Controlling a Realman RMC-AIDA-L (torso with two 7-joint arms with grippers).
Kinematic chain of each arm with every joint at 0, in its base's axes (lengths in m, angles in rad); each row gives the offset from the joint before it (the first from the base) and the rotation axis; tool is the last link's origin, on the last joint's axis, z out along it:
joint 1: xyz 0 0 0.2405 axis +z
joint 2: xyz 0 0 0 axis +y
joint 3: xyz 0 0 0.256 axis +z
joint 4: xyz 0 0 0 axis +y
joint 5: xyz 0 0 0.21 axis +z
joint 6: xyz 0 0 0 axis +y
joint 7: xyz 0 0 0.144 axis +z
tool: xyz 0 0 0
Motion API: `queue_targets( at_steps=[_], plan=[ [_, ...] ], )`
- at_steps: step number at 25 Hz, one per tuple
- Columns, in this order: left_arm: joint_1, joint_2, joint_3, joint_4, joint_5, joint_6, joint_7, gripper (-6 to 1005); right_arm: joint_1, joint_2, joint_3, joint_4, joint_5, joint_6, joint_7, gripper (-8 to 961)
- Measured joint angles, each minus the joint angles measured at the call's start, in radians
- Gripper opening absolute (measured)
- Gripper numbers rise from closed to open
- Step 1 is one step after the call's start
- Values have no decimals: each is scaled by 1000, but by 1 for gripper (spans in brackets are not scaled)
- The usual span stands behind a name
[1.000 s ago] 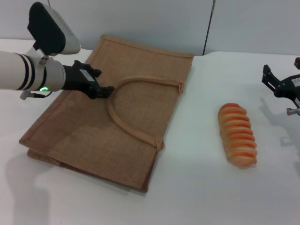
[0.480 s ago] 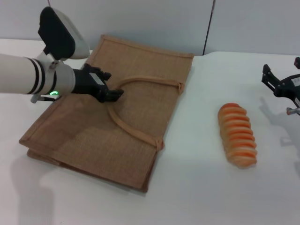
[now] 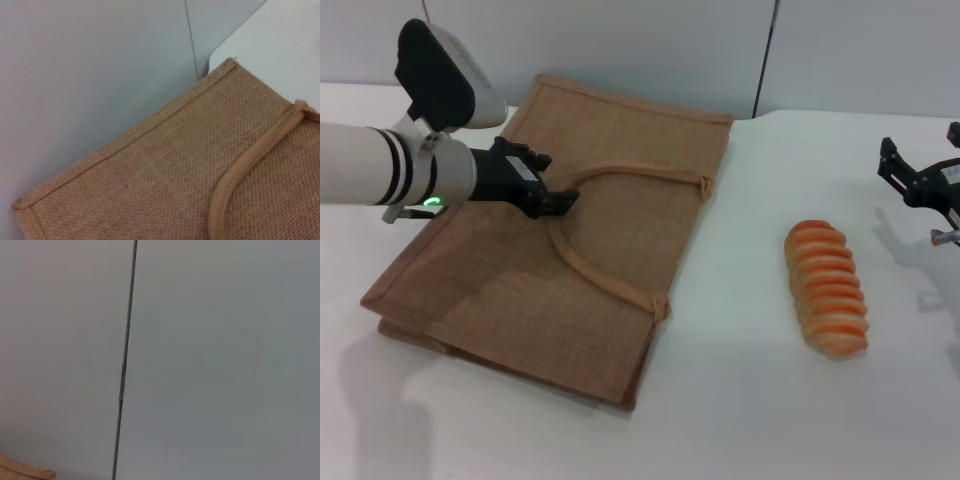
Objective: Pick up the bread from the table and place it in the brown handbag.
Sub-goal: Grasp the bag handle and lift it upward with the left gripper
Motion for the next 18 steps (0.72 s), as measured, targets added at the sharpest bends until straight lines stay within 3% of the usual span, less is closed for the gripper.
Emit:
queue_targets(
  at_steps=[18],
  plan=[
    [3, 3, 0, -19, 0, 37, 2, 509, 3, 0, 0, -1, 0, 0, 0, 889]
  ],
)
